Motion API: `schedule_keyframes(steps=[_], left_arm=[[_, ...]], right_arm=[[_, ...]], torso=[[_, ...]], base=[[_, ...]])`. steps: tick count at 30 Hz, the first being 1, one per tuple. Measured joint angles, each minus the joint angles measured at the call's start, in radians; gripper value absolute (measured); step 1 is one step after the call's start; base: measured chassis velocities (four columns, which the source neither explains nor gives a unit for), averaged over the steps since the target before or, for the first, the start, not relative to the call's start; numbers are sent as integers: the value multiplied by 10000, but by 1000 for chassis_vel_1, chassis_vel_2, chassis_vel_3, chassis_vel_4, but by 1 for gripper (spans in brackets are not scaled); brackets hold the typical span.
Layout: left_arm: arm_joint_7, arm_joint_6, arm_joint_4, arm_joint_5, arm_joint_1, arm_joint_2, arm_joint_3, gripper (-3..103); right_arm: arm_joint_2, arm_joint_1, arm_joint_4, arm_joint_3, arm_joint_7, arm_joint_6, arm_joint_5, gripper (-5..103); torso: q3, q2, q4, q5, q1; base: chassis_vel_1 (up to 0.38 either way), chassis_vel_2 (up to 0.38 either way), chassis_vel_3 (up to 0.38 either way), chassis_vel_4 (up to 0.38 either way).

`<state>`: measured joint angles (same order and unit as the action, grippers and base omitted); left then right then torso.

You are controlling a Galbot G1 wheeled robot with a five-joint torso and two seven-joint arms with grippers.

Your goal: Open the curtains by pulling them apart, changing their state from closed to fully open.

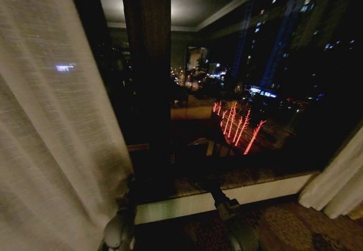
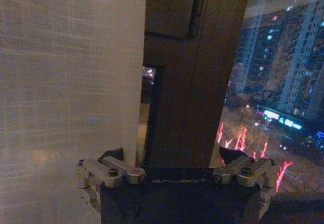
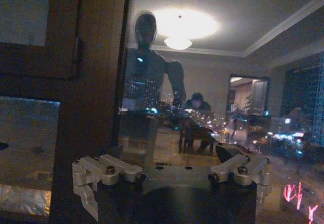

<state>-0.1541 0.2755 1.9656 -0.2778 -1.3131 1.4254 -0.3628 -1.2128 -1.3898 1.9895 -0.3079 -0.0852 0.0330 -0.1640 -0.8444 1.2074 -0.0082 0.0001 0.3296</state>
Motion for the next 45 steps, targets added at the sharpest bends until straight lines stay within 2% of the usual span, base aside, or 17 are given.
schedule_keyframes(steps=[5, 6, 7, 8, 10, 11, 12, 16, 23, 27, 34, 45], left_arm=[[3, -79, 4, 49, 0, -89, -10, 100], [112, -676, -63, 121, -105, -465, -314, 100], [184, -1025, -117, 160, -179, -685, -519, 100], [184, -1025, -117, 160, -179, -685, -519, 100], [282, -1462, -166, 213, -270, -927, -727, 100], [319, -1691, -157, 341, -401, -970, -864, 100], [351, -1897, -118, 460, -585, -992, -1052, 100], [407, -2148, 86, 625, -906, -846, -1366, 100], [134, -2890, 528, 1162, -1865, -493, -1773, 100], [-74, -3154, 461, 1183, -2044, -494, -2298, 100], [-219, -3159, 225, 813, -1854, -713, -2848, 100], [-193, -3047, -1063, 205, -689, -1351, -2658, 100]], right_arm=[[0, 0, 0, 1, 0, 0, 0, 100], [0, 0, 0, 0, 0, 0, 0, 100], [0, 0, 0, 0, -1, 0, 0, 100], [0, 0, 0, 0, -1, 0, 0, 100], [0, 0, 0, 1, 1, 0, 0, 100], [1, 0, 0, 0, 0, 0, 0, 100], [0, 0, 0, 1, 0, 0, 0, 100], [0, 0, 0, 1, 0, 0, 0, 100], [0, 0, 0, 0, 0, 0, 0, 100], [1, 0, 0, 0, 0, 0, 0, 100], [0, 0, 0, 0, 0, 0, 0, 100], [0, 0, 0, 0, 0, -1, 0, 100]], torso=[[0, 0, 0, -5, -1], [1, 0, -2, -4, 0], [0, 0, 1, 2, 0], [0, 0, 1, 2, 0], [1, 0, 7, 2, 0], [1, 1, 0, -9, 0], [1, 0, 2, -4, -1], [1, 0, 3, -2, 0], [1, 0, 2, -2, -1], [2, 0, 3, -2, -1], [1, 1, 2, -3, -1], [0, 0, 1, -2, -1]], base=[[0, 0, 0, 0], [0, 0, 0, 0], [0, 0, 0, 0], [0, 0, 0, 0], [0, 0, 0, 0], [0, 0, 0, 0], [0, 0, 0, 0], [0, 0, 0, 0], [0, 0, 0, 0], [0, 0, 0, 0], [0, 0, 0, 0], [0, 0, 0, 0]])
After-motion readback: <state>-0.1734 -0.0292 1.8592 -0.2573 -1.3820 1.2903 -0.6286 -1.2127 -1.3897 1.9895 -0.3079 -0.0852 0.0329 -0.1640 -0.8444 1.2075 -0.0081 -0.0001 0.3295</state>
